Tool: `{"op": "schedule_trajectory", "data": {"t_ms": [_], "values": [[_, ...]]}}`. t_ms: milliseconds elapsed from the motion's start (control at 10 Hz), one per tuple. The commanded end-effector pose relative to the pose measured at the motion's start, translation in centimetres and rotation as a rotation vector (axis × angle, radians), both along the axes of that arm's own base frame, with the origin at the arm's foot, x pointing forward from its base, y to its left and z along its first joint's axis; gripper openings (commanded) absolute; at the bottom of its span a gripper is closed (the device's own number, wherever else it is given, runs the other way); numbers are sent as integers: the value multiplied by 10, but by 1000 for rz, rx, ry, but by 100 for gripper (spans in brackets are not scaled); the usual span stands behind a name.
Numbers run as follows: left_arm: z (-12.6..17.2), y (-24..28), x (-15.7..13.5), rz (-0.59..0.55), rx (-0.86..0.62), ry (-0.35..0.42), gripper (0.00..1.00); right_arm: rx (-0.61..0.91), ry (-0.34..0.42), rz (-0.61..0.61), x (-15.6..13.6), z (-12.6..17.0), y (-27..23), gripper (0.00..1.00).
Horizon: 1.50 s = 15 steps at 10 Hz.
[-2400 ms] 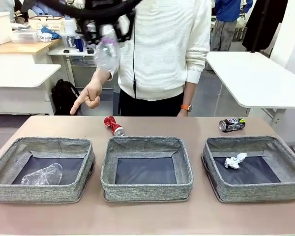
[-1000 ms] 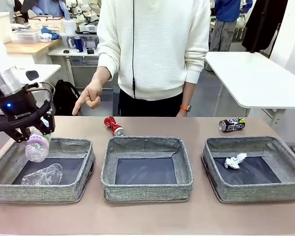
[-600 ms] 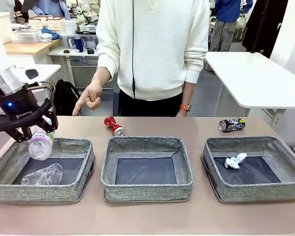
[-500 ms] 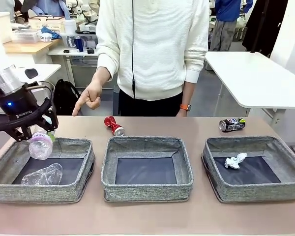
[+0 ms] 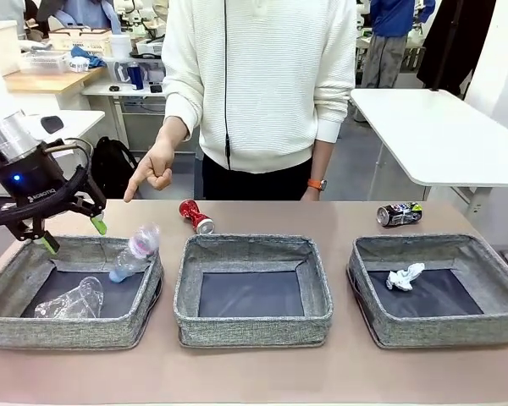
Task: Sort the waste into the appropriate baskets.
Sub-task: Place the picked waste into the Fabric basket indicated by the person.
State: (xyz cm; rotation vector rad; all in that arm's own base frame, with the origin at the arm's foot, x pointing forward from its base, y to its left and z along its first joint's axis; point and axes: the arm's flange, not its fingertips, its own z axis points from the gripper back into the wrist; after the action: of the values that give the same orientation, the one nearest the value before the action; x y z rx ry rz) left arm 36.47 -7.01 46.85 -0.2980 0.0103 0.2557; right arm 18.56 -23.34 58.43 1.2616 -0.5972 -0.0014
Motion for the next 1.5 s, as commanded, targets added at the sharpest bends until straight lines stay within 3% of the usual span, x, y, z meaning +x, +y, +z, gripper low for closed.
{"op": "schedule_trajectory", "data": {"t_ms": [0, 200, 400, 600, 700, 1100, 1300, 1400], "values": [[-1, 0, -1, 11, -36, -15, 100, 8, -14, 2, -1, 0, 2, 100], [4, 2, -2, -1, -86, 5, 100, 8, -14, 2, -1, 0, 2, 100], [19, 6, -5, -71, -273, 38, 100, 8, -14, 2, -1, 0, 2, 100], [37, 29, -9, -240, -927, 49, 100, 8, -14, 2, -1, 0, 2, 100], [39, 42, -10, -248, -1108, 27, 100, 8, -14, 2, -1, 0, 2, 100], [40, 56, -3, -181, -1315, -106, 100, 8, -14, 2, -1, 0, 2, 100], [51, 67, -13, -113, -1333, -140, 100, 8, -14, 2, -1, 0, 2, 100], [61, 76, -20, -68, -1261, -103, 100, 8, -14, 2, -1, 0, 2, 100]]}}
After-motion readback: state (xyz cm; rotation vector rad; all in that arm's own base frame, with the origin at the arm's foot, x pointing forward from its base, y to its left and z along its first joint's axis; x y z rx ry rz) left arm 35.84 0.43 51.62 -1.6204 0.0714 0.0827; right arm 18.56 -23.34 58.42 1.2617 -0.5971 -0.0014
